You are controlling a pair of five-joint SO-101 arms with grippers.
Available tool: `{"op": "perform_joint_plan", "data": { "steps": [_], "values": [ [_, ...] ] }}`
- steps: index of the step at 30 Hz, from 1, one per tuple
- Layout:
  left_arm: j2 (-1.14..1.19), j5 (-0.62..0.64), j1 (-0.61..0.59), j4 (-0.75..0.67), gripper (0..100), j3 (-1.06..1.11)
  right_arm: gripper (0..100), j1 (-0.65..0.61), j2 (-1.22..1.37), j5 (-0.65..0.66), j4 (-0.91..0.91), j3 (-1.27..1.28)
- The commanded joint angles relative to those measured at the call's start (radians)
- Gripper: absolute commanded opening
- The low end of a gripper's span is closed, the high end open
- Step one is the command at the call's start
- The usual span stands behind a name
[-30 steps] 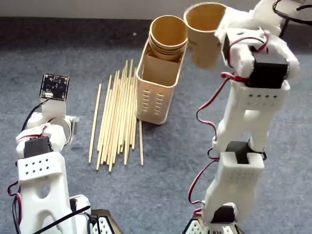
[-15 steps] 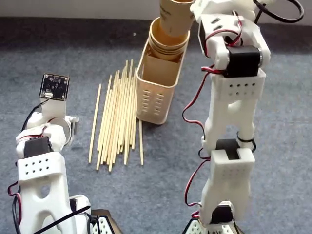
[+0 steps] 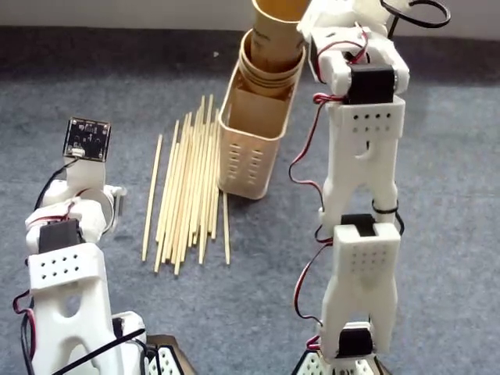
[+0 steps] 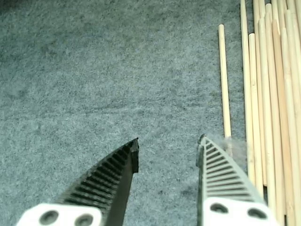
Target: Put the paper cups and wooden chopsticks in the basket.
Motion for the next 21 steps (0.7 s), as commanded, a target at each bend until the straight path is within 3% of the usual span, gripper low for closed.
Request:
{"op": "perform_joint_plan", "data": {
  "steps": [1,5,8,11,17,21],
  "values": [
    [-0.013,-0.009,-0.007,-0.011,22,-0.004,3.5,0.035,0.001,0.002,0.068,0.019],
    [-0.013,-0.009,-0.007,-0.008,22,-0.004,15.9,0.027,0.077,0.029,0.223,0.042],
    [-0.013,-0.009,-0.001,0.035,22,-0.008,22.7,0.018,0.15,0.152,0.288,0.042],
    [-0.013,-0.009,-0.002,0.043,22,-0.005,23.9,0.016,0.189,0.249,0.315,0.038],
    [-0.013,-0.009,-0.002,0.046,22,-0.005,24.1,-0.033,0.199,0.275,0.309,-0.111],
    [-0.013,-0.008,-0.001,0.046,22,-0.004,24.1,-0.088,0.202,0.427,0.297,-0.131]
  ]
}}
